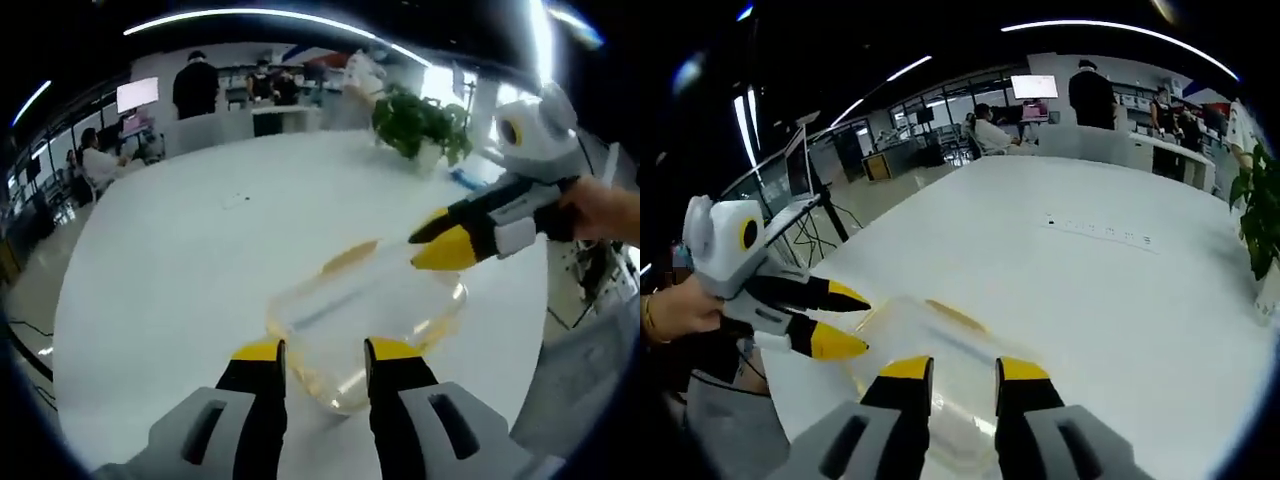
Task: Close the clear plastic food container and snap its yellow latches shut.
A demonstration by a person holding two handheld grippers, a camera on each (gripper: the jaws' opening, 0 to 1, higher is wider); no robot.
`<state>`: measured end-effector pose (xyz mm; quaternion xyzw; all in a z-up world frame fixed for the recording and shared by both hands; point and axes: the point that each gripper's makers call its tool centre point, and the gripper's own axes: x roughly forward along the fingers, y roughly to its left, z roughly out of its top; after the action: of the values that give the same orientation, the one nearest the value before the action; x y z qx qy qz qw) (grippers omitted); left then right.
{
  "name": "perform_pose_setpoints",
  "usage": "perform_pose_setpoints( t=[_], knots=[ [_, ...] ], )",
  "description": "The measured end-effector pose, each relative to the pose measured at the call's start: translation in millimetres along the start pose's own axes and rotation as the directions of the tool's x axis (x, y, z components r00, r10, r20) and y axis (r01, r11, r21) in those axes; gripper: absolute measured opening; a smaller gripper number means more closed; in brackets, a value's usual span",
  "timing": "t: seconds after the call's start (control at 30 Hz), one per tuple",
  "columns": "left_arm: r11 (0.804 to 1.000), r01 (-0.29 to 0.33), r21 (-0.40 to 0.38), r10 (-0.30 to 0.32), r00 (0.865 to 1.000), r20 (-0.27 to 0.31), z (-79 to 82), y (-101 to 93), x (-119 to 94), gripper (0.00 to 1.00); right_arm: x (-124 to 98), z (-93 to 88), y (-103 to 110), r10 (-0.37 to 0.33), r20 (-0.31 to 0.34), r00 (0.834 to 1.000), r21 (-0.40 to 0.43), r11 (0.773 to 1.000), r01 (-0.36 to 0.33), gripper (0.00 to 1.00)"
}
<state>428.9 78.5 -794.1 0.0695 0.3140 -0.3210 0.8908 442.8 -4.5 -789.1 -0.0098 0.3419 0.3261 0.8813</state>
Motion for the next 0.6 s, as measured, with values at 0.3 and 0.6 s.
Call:
perform_pose_setpoints(
  t=[0.3,0.6],
  knots=[
    [0.996,0.038,0.077,-0.038,0.999,0.003,6.3,-13.5,10,0.30,13,5.2,9,0.053,-0.026,0.998,-0.070,0.996,-0.055,0.21],
    [0.973,0.085,0.214,-0.080,0.996,-0.033,0.4,-26.0,9,0.36,28,8.5,18,0.090,-0.058,0.994,-0.147,0.984,-0.097,0.22]
  ],
)
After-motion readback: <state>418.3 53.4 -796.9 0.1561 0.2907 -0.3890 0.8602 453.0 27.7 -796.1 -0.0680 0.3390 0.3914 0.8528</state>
